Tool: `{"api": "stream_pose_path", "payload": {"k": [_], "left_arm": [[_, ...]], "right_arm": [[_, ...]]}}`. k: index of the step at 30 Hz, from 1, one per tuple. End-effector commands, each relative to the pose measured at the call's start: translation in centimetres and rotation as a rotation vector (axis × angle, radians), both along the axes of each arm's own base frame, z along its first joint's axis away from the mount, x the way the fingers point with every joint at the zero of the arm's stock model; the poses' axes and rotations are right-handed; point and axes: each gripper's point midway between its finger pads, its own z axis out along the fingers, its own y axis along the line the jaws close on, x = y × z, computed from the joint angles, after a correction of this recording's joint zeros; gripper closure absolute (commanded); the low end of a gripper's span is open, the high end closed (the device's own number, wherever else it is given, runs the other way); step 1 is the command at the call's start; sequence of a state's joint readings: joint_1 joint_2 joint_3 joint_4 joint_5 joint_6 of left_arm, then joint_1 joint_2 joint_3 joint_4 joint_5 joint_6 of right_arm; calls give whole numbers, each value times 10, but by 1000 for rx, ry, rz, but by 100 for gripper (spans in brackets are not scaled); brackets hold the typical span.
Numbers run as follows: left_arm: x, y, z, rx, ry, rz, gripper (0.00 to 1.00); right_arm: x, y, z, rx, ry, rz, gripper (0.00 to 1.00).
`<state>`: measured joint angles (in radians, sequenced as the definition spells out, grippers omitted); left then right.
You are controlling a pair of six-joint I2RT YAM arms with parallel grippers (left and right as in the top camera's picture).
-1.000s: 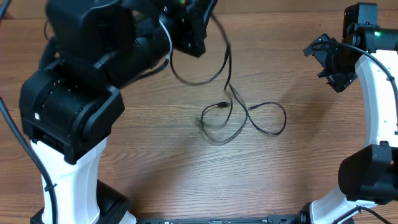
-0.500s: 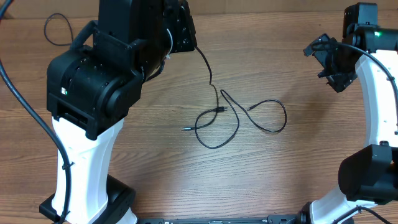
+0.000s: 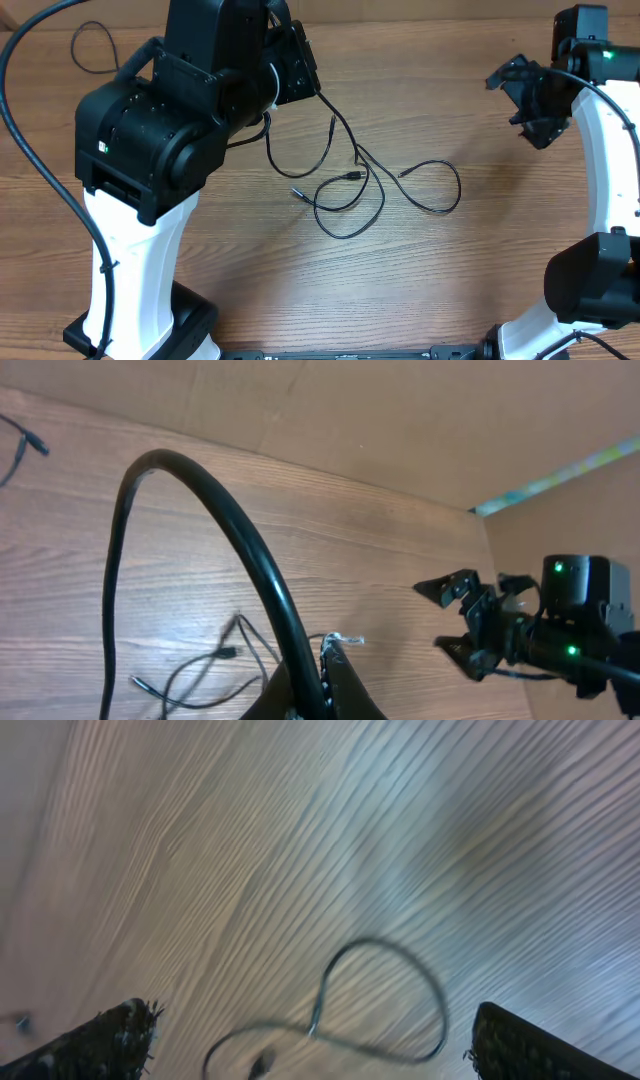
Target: Untangle cables
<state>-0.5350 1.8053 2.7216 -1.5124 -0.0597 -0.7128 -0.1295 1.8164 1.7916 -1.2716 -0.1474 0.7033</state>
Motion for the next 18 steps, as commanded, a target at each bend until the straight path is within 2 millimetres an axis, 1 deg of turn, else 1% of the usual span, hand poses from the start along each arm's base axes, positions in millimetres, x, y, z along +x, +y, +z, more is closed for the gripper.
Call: {"api": "stream_pose_path", "payload": {"k": [1,4,5,6,9,10,12,14,15,16,18], "left_arm": [[5,-7,-10,-28,49,15,96],[6,-13,-16,-34,70,-1,96],[6,-14,-16,-53,82,6,96],[6,-15,-16,-81,96,23,96],[3,-23,-13,-211,158,63,96],[3,-30,-8,-262,167,50,96],[5,-36,-1,-293,148,26,96],[9,-35,4,-300,123,35,96],[13,-31,6,-296,103,57,96],[17,-27,7,-290,87,81,96],[23,-14,7,-265,65,141,96]], "right_arm": [[-4,35,27,194,-62,65,0],[-7,46,30,255,-57,89,0],[-6,57,35,313,-70,120,0],[-6,66,39,338,-91,175,0],[-2,98,49,337,-201,431,0],[-5,114,49,314,-221,526,0],[-10,139,50,286,-251,664,0],[-17,160,50,272,-268,768,0],[-23,176,50,265,-279,844,0],[-26,185,50,260,-287,886,0],[-35,208,50,236,-313,1003,0]]}}
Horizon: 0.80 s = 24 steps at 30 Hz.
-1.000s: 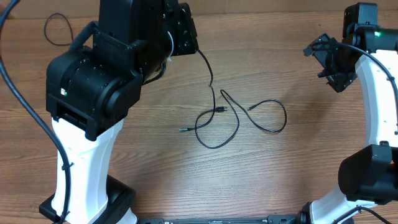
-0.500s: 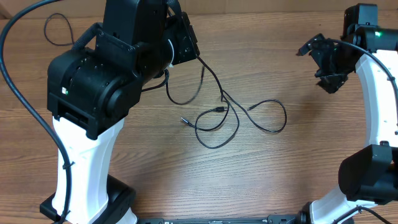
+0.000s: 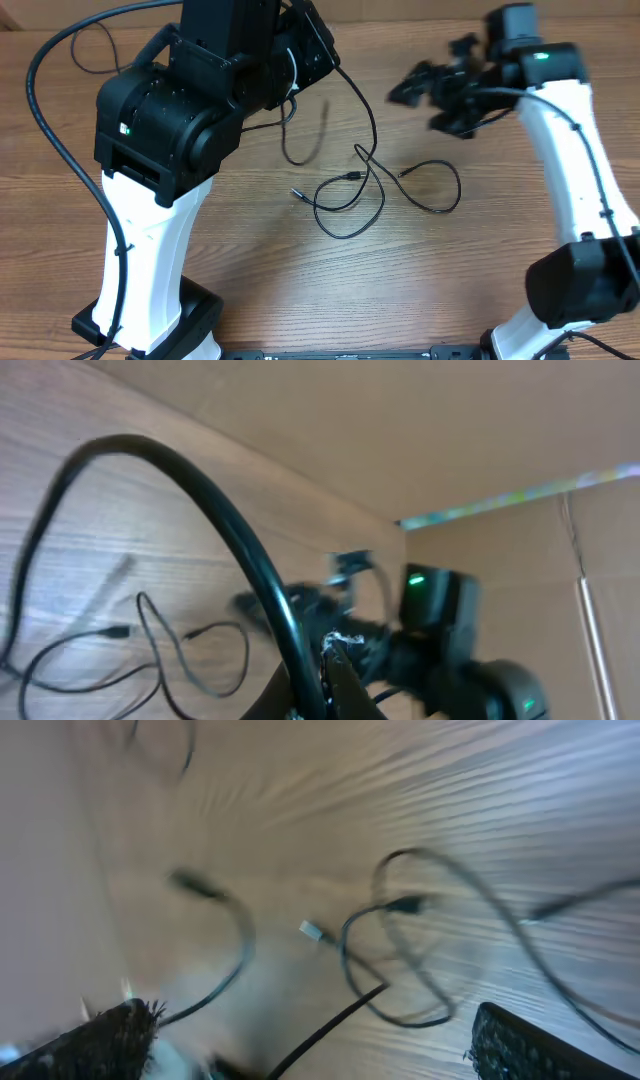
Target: Untangle cables
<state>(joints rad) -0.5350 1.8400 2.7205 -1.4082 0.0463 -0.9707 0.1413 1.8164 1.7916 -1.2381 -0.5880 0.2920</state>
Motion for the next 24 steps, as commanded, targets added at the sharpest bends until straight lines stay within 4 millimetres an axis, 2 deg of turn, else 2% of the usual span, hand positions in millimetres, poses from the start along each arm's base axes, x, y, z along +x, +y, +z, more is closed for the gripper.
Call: {"api": "stream_pose_path", "payload": {"k": [1,4,7,14,18,21,24], "left_arm": [[11,19,-4,25,1,113,96],[12,34,-12,65,28,196,96],[14,50,-18,90,45,274,96],[20,64,-20,54,73,302,96],[19,64,-22,29,97,277,96],[17,54,-20,-8,109,225,96],[16,50,-19,-22,111,207,96]], "right_arm": [[-16,35,20,-19,-169,220,0],[-21,48,24,-18,-187,250,0],[-23,46,37,-14,-218,246,0],[-56,38,103,5,-420,285,0],[-69,36,117,-1,-467,304,0],[-84,56,118,22,-526,449,3],[-93,76,117,1,-597,566,18]]}}
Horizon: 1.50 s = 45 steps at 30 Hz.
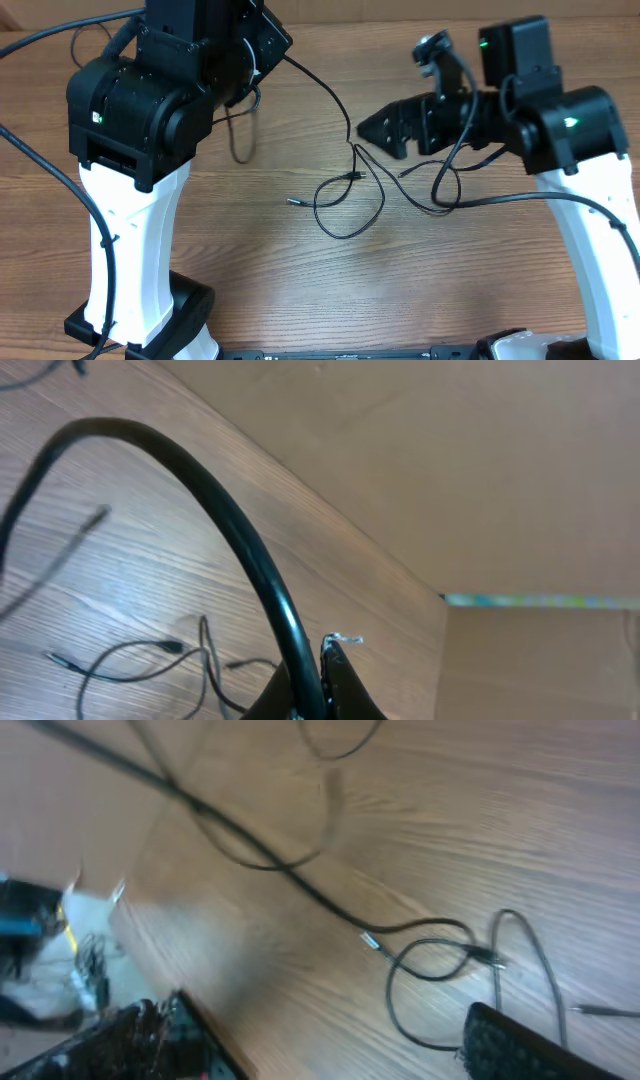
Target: Untangle cables
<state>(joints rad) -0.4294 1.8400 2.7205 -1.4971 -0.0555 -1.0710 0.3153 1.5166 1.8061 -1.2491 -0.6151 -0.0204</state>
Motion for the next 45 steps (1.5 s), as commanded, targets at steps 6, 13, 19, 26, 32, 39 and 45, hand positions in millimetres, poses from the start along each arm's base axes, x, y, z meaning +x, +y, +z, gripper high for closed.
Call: {"api": "stream_pose_path", "payload": {"k": [6,13,19,26,32,39,45], "left_arm": [[-8,-24,1,-95,35,-121,96],[-10,-25,0,-93,41,-128,96],[-2,-10,-1,6,0,-83,96],[11,8,-10,315,-79,-157,51],[9,9,-39,455,-2,-263,0],[0,-6,-42,429,-2,-376,0],[5,-6,-37,420,-27,-367,0]], "right_arm": [[15,41,-3,-95,-205,101,26],[23,45,-10,-89,-197,92,52],[25,46,-3,-22,-96,-18,96],[23,49,58,240,100,-267,96],[-4,56,166,537,67,-199,96],[-14,38,213,598,-64,-194,96],[-12,33,192,516,-50,-218,96]]}}
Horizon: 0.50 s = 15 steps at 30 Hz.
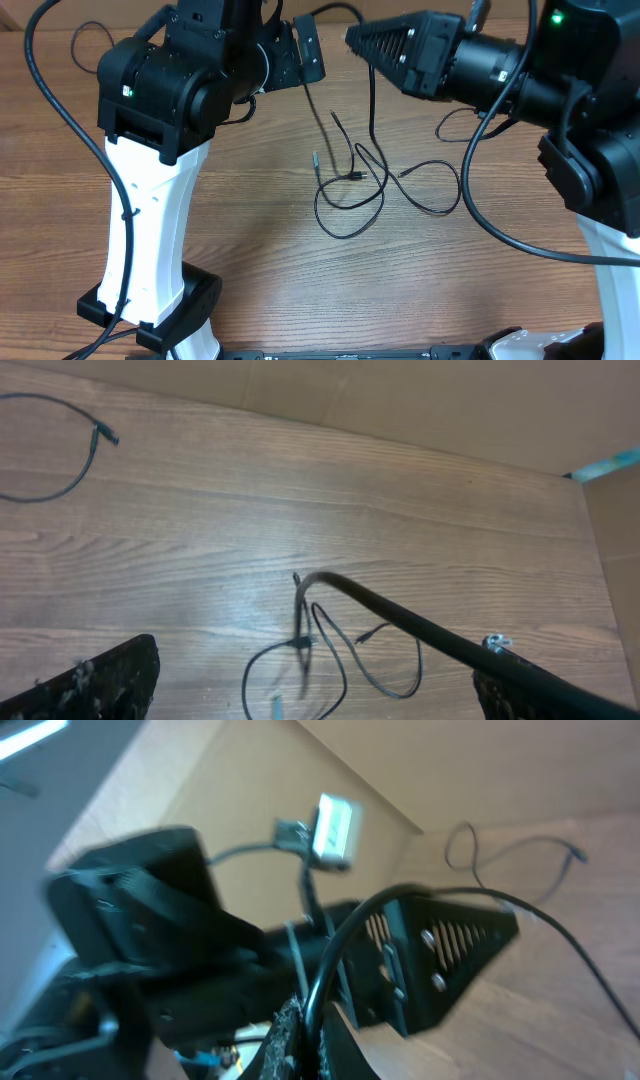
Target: Untangle cables
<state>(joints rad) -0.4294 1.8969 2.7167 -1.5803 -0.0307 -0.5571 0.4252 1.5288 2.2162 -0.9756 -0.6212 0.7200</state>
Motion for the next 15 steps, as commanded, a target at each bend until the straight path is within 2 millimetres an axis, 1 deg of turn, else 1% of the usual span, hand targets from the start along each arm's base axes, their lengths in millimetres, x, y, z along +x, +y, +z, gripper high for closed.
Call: {"api": "stream_pose_path", "payload": {"k": [1,3,5,9,12,13,15], "left_arm": [[2,2,2,6,-13,-23,0],[5,5,3,40,-33,-51,0],[7,6,5,102,-72,-114,0],[10,1,10,209,-145,-253,0],[7,-16,11,295,-221,-470,0],[5,-24,9,318,-249,-563,0],[2,-36,6,328,-276,-676,0]], "right_arm": [[5,-7,-4,-39,-20,-45,96],[16,-16,-11,-72,-5,-129,96],[20,-20,-14,-84,-1,-162,96],[22,-19,-7,-66,-25,-164,96],[23,-19,-2,-30,-7,-174,96],[23,-19,-1,-16,8,-178,96],[23,-18,1,-6,9,-176,96]]}}
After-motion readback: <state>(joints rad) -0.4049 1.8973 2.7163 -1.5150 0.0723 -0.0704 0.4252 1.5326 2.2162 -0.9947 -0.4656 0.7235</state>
